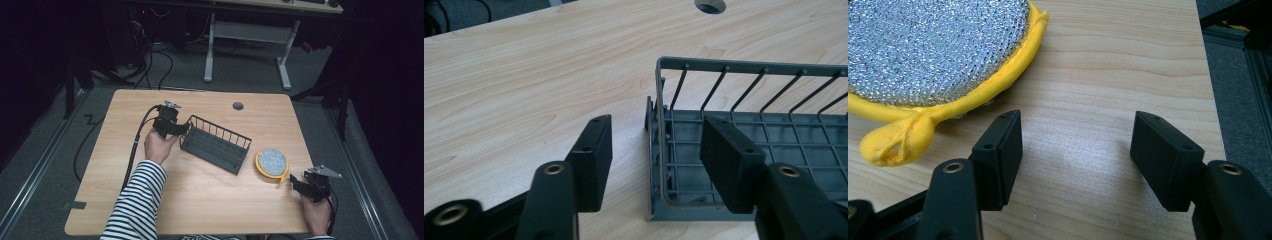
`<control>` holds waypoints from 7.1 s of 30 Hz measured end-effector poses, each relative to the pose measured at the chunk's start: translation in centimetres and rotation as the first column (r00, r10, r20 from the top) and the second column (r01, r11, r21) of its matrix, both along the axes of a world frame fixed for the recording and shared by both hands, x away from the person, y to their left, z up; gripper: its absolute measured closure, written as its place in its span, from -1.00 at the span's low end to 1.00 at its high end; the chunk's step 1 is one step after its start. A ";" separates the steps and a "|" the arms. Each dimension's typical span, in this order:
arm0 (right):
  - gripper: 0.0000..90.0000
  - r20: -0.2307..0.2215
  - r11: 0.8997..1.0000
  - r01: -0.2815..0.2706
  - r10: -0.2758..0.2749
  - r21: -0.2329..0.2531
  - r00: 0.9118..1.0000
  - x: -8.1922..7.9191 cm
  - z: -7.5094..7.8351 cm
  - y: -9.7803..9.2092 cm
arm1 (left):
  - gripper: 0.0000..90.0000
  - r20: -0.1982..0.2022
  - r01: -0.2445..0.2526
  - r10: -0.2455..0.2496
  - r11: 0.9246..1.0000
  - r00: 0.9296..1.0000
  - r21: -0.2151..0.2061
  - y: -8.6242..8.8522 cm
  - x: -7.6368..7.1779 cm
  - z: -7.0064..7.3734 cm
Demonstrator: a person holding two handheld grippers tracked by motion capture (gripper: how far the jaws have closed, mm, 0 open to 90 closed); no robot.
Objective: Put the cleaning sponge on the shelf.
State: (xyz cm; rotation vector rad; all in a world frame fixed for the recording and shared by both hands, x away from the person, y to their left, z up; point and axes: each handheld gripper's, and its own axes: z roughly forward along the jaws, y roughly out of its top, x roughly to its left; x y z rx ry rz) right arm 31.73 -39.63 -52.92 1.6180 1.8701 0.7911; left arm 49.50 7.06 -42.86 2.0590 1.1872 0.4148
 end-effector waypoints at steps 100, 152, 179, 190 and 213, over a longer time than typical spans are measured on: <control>-0.15 -0.001 1.000 0.009 -0.009 0.003 1.000 0.0 0.0 0.0 | -0.09 0.074 -0.152 0.169 0.970 0.983 -0.190 11.9 -11.8 -2.7; 0.04 -0.002 0.999 -0.035 0.035 0.034 0.999 -0.1 0.7 -0.4 | -0.26 0.050 -0.284 0.284 0.959 0.957 -0.013 12.1 -13.6 -10.8; 0.00 -0.080 0.987 -0.146 0.152 0.067 0.985 4.2 5.3 2.0 | -0.34 0.060 -0.271 0.269 0.962 0.961 0.028 11.5 -13.6 -10.8; -0.05 -0.180 0.982 -0.174 0.185 0.078 0.966 7.4 5.6 2.6 | -0.34 0.060 -0.271 0.269 0.962 0.961 0.029 11.5 -13.6 -10.8; 0.17 -0.343 0.968 -0.156 0.217 0.197 0.914 10.5 3.8 1.7 | -0.38 0.060 -0.266 0.263 0.964 0.963 0.032 11.5 -13.6 -10.8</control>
